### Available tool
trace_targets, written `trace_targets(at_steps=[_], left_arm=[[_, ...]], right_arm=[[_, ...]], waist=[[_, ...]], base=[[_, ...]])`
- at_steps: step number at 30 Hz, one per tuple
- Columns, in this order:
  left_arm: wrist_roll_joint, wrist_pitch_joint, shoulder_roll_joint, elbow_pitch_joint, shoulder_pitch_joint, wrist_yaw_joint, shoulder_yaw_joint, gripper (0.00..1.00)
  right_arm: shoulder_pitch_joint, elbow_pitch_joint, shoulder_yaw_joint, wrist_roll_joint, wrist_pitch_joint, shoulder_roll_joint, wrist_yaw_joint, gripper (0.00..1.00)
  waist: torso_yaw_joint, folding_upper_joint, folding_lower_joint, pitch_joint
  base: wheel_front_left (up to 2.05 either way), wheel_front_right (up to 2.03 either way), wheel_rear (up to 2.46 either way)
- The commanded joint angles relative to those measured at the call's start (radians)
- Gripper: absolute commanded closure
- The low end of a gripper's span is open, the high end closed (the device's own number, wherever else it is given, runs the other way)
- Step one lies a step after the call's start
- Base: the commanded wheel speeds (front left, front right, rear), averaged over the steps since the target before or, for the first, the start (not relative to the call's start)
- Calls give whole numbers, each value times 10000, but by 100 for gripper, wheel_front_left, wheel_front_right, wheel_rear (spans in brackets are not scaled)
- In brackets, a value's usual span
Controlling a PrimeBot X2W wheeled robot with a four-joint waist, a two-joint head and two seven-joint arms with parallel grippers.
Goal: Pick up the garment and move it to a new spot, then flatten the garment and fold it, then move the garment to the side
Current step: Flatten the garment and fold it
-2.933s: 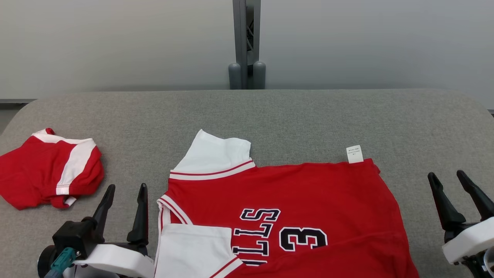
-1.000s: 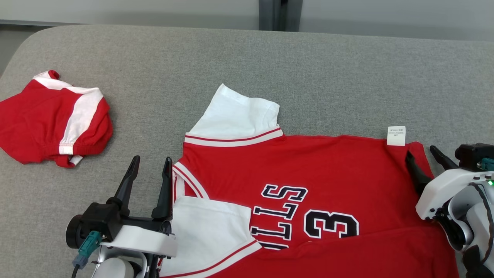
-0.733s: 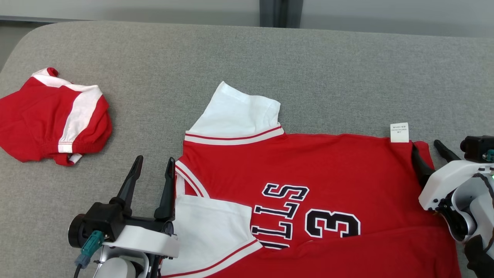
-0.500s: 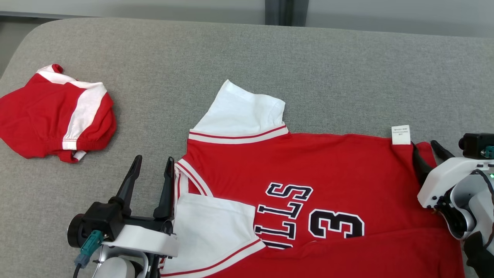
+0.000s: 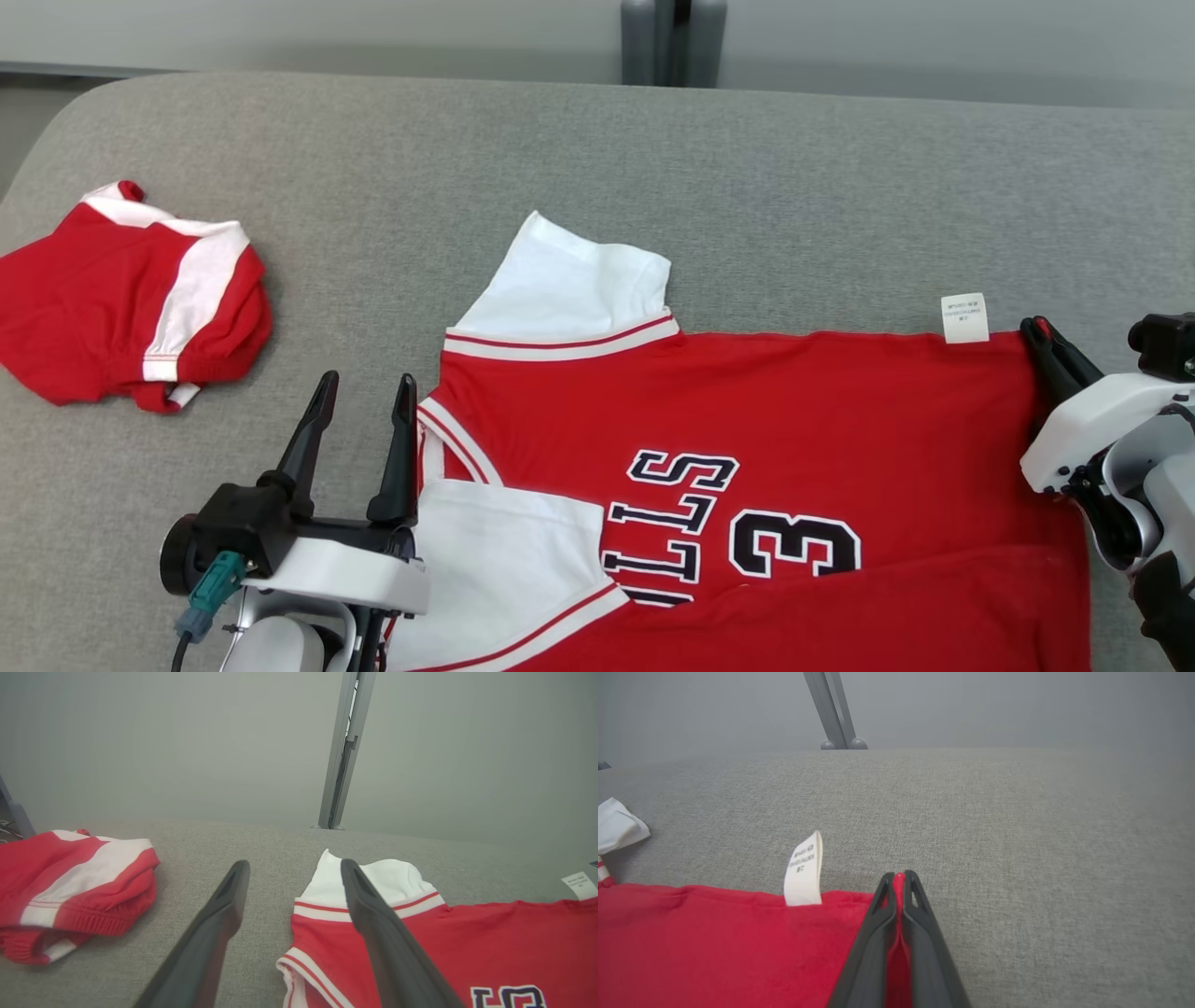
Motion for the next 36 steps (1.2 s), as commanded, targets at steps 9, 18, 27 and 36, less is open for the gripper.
trace_targets(at_steps=[9, 18, 27, 36], left_arm=[[-166, 321, 164, 1183, -1166, -104, 63, 0], [-24, 2134, 818, 2906, -3703, -415, -215, 0], [70, 3551, 839, 5073, -5960, -371, -589, 0], [168, 3462, 731, 6794, -7359, -408, -874, 0]], right_arm=[[-173, 64, 164, -178, -313, 122, -3, 100], [-718, 168, 159, -337, -462, 610, -3, 100], [-1110, 359, 268, -408, -661, 1085, -3, 100], [-1388, 401, 543, -457, -717, 1157, -3, 100]], waist=[[-495, -1, 0, 120], [-1099, -1, 0, 782], [-1523, -1, 0, 1204], [-1837, -1, 0, 1667]], base=[[0, 0, 0], [0, 0, 0], [0, 0, 0], [0, 0, 0]])
